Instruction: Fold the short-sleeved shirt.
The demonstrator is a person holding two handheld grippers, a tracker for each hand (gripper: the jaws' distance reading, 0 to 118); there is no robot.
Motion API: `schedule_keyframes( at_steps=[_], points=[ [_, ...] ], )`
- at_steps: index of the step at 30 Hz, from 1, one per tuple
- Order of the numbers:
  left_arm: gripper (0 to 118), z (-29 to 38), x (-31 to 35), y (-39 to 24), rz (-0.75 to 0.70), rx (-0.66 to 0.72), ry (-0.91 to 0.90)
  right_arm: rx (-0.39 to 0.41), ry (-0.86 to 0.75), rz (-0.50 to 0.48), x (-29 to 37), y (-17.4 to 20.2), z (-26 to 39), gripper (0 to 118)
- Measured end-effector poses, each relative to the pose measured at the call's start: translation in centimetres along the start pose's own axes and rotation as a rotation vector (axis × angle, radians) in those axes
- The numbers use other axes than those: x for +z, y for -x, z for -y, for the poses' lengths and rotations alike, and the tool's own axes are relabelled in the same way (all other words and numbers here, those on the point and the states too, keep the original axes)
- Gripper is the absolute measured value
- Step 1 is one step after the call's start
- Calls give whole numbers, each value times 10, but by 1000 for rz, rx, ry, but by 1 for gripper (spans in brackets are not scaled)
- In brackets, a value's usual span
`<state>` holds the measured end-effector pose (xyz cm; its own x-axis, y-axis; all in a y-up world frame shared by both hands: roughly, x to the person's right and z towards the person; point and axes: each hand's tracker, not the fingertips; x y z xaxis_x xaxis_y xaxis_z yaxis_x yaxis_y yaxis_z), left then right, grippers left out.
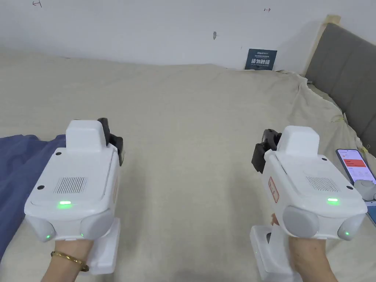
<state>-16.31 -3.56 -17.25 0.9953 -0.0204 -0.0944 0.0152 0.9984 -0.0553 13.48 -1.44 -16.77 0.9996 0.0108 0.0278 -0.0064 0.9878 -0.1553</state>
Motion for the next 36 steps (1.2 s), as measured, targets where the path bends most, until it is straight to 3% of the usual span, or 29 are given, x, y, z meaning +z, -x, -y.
schedule_keyframes(
  at_steps=[6, 36],
  points=[
    [0, 8, 6, -8, 26, -52, 12, 17, 3, -8, 5, 4, 4, 0],
    [0, 5, 9, -10, 52, -57, 10, 21, 5, -16, 8, 3, 2, 0]
  ],
)
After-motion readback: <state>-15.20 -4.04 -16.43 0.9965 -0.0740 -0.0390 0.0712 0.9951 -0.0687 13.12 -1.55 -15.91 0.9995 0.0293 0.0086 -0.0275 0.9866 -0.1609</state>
